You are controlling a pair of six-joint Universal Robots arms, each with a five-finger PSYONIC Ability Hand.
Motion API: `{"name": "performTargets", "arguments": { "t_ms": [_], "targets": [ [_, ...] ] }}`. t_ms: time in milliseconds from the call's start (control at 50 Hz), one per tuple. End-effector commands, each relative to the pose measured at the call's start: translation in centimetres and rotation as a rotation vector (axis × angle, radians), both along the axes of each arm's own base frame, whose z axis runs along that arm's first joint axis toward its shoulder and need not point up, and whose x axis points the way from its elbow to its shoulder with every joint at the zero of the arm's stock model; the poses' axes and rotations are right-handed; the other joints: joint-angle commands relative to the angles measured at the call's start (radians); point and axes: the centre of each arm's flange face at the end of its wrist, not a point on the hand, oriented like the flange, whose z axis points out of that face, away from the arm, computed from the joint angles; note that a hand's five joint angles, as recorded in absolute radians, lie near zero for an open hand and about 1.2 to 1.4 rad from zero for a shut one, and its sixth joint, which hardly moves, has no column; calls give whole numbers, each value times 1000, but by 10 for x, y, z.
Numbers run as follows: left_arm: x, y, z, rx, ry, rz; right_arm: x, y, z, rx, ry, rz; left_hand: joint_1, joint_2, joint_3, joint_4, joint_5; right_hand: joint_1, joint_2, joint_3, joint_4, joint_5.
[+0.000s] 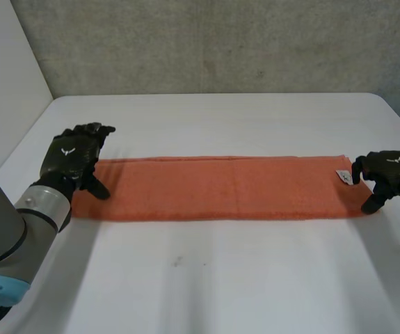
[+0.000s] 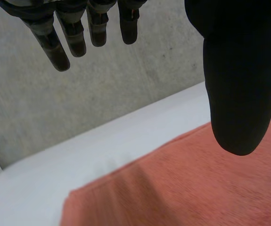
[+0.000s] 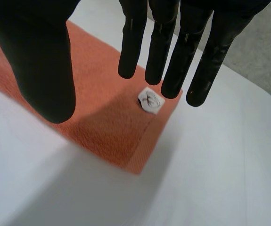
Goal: Fold the laundry
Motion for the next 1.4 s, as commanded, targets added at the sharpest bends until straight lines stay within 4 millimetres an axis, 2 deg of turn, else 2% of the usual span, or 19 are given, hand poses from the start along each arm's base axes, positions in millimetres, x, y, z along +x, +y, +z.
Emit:
{"name": "performTargets", "arguments": {
  "t_ms": [20,440,540,580,620,760,860,960,1080,1140,1180,1200,1220,1240,1280,1300,1340,1360,1400],
  "targets": [
    [0,2,-5,48,16,2,-10,-13,-24,-36,14,-15,-5,9,6,5,-31,230,131,132,133,159],
    [3,2,-8,58,13,11,-14,-21,-55,-10,76,11,-5,9,6,5,-31,204,105,106,106,133],
    [3,2,-9,60,13,11,-14,-23,-55,-24,78,10,-5,9,6,5,-31,433,333,335,335,362],
    [3,2,-9,60,13,13,-15,-27,-58,-33,80,9,-5,9,6,5,-31,786,686,688,688,714],
    [3,1,-9,60,13,13,-16,-29,-59,-40,84,4,-5,9,6,5,-31,816,717,718,719,745],
    [5,3,-10,67,11,14,-44,-45,-51,-92,137,-110,-5,9,6,5,-31,817,717,718,719,745],
    [5,4,-10,66,11,16,-110,-67,-35,-150,273,-362,-5,9,6,5,-31,817,717,718,719,745],
    [5,4,-10,69,11,17,-142,-74,-26,-174,320,-434,-5,9,6,5,-31,817,717,718,719,745],
    [5,4,-10,69,11,19,-142,-78,-16,-208,307,-426,-5,9,6,5,-31,817,717,718,719,745],
    [5,4,-10,70,10,17,-128,-77,-1,-262,276,-383,-5,9,6,5,-31,817,717,718,719,745],
    [5,4,-10,70,10,17,-72,-73,20,-331,168,-252,-5,9,6,5,-31,817,717,718,719,745],
    [5,4,-10,70,10,17,-71,-73,20,-331,168,-251,-5,9,6,5,-31,817,717,718,719,745],
    [5,4,-10,70,10,17,-43,-69,27,-355,117,-183,-5,9,6,5,-31,817,717,718,719,745],
    [5,4,-10,70,10,17,-43,-69,27,-355,116,-183,-5,9,6,5,-31,817,717,718,719,745],
    [5,4,-10,67,11,19,10,-57,39,-391,32,-48,-5,9,6,5,-31,817,717,718,719,745],
    [6,4,-10,67,11,20,10,-57,40,-391,32,-48,-5,9,6,5,-31,817,717,718,719,745],
    [6,4,-10,67,11,20,65,-39,52,-420,-45,92,-5,9,6,5,-31,817,717,718,719,745],
    [6,4,-10,67,11,20,65,-39,52,-420,-45,93,-5,9,6,5,-31,817,717,718,719,745],
    [6,4,-10,66,11,20,129,-7,53,-420,-114,275,-5,9,6,5,-31,817,717,718,719,745]
  ]
}}
